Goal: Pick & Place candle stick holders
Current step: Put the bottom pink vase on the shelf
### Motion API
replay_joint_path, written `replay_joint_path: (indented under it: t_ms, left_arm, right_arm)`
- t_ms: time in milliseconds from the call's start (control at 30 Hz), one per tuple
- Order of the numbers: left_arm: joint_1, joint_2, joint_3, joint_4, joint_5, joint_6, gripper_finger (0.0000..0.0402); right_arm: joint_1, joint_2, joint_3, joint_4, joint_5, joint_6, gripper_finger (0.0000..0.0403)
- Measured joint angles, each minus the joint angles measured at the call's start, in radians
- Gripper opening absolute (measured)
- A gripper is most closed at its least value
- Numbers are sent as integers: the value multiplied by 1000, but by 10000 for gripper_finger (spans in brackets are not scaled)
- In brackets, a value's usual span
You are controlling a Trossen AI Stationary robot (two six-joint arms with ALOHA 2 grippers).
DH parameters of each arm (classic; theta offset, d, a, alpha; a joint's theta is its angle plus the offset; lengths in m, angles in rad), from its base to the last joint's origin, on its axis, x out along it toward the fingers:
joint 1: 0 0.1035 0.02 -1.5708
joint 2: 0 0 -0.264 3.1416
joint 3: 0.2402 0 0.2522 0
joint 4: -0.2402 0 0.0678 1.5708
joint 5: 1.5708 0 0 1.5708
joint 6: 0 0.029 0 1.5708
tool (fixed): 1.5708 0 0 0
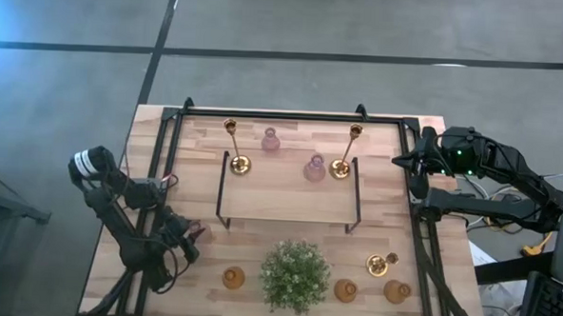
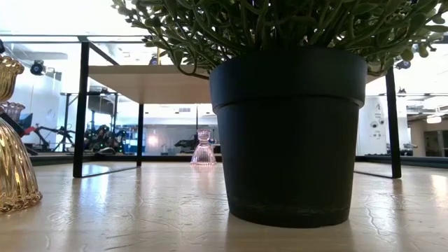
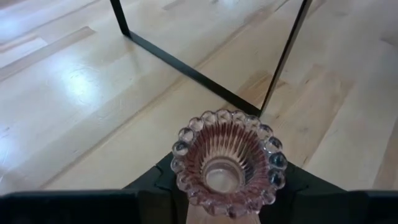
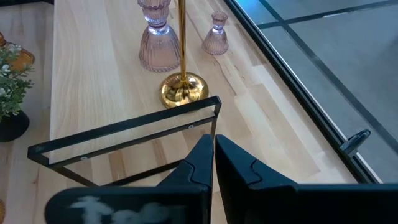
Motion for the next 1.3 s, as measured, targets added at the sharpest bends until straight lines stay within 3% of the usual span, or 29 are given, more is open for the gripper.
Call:
replay_joint_path:
  t_ms: [233, 367, 600, 733, 900, 1100, 1200, 1300]
  left_arm:
    - [1, -5, 8, -6, 0, -5, 133]
    - [2, -56, 60, -95, -1, -4, 133]
    - [3, -203, 241, -384, -16, 49, 133]
    - [6, -278, 377, -505, -98, 129, 133]
    - [48, -350, 526, -540, -213, 365, 133]
    - [208, -372, 663, -480, -270, 793, 133]
    - [317, -372, 694, -306, -245, 1096, 133]
    - [428, -370, 696, -63, -147, 1419, 133]
  right_arm:
    - [0, 0, 0, 0, 0, 0, 13]
    - [0, 0, 0, 0, 0, 0, 13]
    - [0, 0, 0, 0, 0, 0, 13]
    - [0, 0, 0, 0, 0, 0, 13]
    - [0, 0, 0, 0, 0, 0, 13]
    - [0, 0, 0, 0, 0, 0, 13]
    - [0, 0, 0, 0, 0, 0, 13]
    - [0, 0, 0, 0, 0, 0, 13]
